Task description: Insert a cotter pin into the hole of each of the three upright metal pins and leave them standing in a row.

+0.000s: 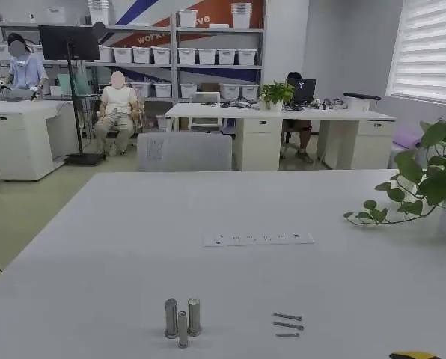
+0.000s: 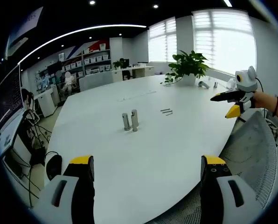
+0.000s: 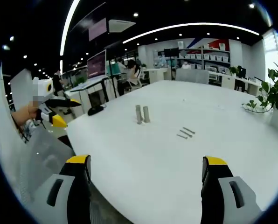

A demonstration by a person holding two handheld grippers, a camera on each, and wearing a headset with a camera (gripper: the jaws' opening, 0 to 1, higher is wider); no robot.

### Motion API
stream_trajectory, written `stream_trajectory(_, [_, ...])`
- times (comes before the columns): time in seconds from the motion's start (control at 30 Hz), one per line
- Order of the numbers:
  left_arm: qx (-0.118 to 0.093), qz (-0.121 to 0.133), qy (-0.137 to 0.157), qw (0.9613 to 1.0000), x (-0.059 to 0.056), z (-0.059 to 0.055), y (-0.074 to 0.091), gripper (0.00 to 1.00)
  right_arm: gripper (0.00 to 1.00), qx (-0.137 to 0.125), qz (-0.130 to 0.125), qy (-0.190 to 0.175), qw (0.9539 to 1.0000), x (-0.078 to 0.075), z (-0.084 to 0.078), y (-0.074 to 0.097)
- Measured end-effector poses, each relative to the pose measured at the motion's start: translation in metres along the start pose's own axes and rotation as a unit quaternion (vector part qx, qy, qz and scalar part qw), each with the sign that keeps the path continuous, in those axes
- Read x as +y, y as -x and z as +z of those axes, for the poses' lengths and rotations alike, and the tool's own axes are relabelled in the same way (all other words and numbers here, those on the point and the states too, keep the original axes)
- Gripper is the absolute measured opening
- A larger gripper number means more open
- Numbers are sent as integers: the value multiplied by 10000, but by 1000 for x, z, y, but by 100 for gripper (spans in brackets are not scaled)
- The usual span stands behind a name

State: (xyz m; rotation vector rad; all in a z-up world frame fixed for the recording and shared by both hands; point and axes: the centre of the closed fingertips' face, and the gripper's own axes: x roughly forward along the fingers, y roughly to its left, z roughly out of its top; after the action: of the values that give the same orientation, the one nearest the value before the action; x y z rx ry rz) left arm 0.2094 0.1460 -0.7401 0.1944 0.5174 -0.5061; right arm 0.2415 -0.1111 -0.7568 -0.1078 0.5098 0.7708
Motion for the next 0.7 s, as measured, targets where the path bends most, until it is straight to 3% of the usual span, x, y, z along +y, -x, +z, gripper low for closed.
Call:
stream_trajectory(0.37, [-21,-100,-127,9999,-10,1,2,99,100,-39,-2,95,9999,5,5,3])
stream_trajectory(0.7, [-77,-188,-2,9998,-13,2,1,96,100,-88,-9,44,10000,6,9,3])
